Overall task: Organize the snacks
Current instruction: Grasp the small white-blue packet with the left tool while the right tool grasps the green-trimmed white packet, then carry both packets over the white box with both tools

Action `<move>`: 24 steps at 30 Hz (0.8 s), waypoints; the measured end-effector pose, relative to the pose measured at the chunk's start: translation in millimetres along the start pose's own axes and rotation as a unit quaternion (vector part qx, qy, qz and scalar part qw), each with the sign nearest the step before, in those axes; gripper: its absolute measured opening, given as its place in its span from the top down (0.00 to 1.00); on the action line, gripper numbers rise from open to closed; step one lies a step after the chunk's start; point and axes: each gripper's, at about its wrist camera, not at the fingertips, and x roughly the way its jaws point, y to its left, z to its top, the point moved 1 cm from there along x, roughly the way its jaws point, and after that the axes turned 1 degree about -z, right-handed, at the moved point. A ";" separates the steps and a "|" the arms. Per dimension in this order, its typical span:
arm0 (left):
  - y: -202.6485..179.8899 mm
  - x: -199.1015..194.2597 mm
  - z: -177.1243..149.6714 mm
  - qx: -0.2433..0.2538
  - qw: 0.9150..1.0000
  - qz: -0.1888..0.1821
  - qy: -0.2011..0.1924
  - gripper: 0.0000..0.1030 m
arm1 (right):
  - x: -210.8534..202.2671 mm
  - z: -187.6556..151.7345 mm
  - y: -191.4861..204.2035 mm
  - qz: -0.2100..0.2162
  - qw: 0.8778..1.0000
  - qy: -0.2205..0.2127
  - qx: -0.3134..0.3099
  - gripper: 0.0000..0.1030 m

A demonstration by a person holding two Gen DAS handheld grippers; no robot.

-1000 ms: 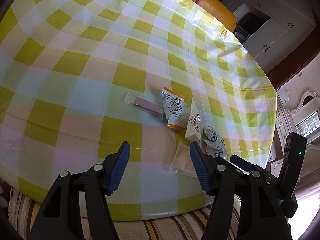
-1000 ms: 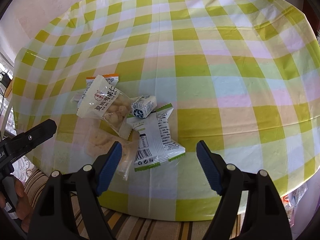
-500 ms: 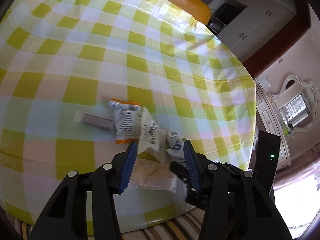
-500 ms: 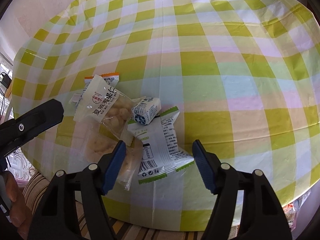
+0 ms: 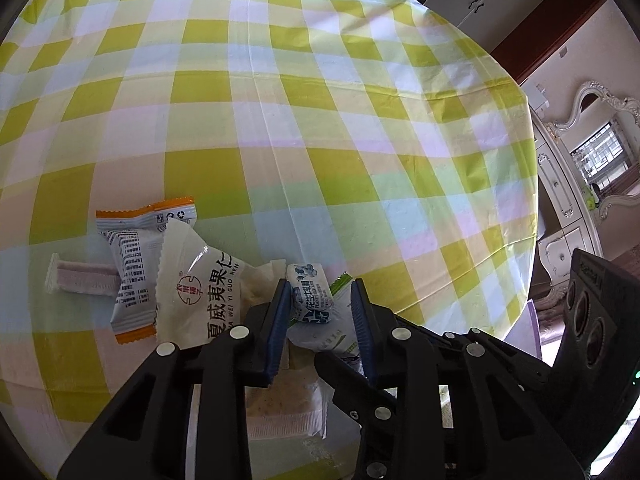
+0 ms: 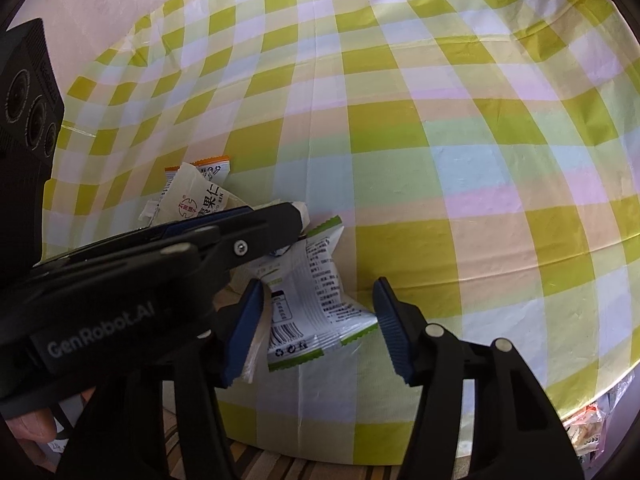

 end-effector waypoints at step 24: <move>16.3 -44.4 -14.8 -0.037 0.996 -0.034 -0.078 0.81 | -4.2 0.4 -2.6 -0.011 1.000 -0.016 -0.006 0.54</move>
